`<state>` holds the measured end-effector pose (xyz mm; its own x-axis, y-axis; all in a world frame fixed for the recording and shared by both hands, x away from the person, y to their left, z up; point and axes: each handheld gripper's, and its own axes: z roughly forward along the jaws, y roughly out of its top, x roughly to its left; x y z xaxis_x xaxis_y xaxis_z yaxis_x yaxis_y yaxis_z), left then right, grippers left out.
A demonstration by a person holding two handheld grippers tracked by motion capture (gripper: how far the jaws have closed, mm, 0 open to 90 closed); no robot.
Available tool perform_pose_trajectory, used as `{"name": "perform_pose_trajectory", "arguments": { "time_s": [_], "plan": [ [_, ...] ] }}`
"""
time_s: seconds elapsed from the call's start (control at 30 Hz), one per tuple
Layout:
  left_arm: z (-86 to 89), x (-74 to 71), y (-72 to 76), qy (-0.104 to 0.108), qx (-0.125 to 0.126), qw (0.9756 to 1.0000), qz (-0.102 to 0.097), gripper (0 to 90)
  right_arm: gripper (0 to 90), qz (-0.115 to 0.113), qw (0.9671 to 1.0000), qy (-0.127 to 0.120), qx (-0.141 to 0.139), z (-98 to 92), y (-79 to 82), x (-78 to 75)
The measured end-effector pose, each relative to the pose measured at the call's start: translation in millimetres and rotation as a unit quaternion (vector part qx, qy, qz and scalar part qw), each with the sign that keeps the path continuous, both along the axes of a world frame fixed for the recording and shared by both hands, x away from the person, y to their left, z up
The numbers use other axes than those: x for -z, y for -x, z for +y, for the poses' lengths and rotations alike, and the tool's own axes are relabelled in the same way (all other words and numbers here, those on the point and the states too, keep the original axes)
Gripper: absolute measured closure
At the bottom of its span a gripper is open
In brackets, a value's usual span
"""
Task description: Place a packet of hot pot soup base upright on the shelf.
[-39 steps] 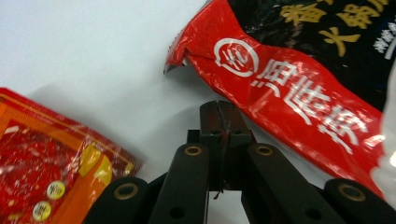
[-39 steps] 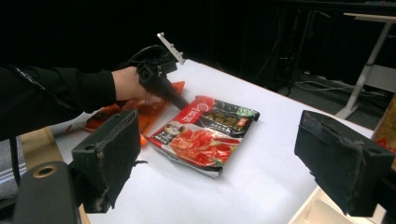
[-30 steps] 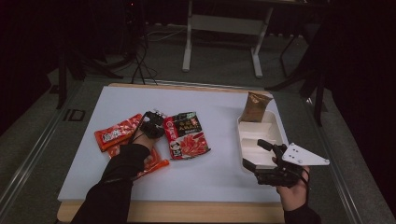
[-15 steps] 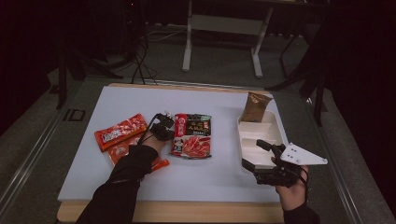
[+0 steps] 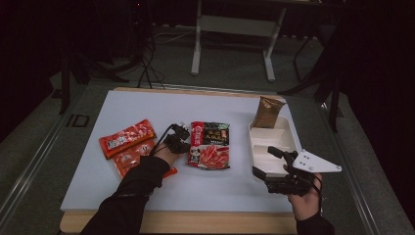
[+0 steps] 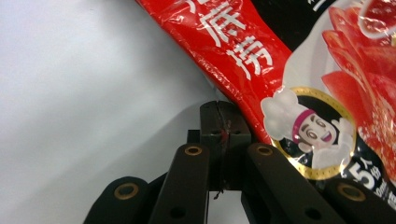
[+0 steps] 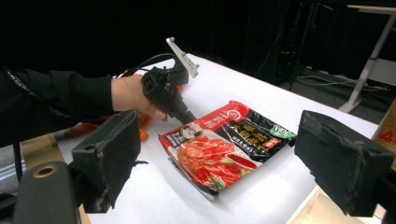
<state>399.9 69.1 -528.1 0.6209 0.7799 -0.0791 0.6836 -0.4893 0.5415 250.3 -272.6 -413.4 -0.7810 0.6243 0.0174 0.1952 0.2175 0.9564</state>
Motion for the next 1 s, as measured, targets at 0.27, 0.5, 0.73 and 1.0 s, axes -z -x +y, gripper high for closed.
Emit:
{"name": "perform_pose_trajectory", "arguments": {
  "time_s": [0.27,0.5,0.73,1.0],
  "plan": [
    [-6.8,0.2,5.5,0.008,0.014,0.9999,0.005,89.9,14.2,0.001,1.0000,0.004,-0.002,1.9,-0.3,0.9],
    [-11.4,0.2,4.1,0.006,0.018,0.9998,0.002,89.9,14.3,0.004,0.9999,0.008,-0.005,4.0,-0.6,2.3],
    [-4.0,-5.3,2.8,0.009,0.013,0.9999,0.002,89.6,14.3,0.001,1.0000,0.009,-0.004,2.7,-0.1,1.8],
    [10.6,-24.3,-5.1,0.060,-0.017,0.9979,-0.020,81.5,14.3,0.000,0.9999,0.011,-0.003,3.0,-0.4,2.4]
  ]
}}
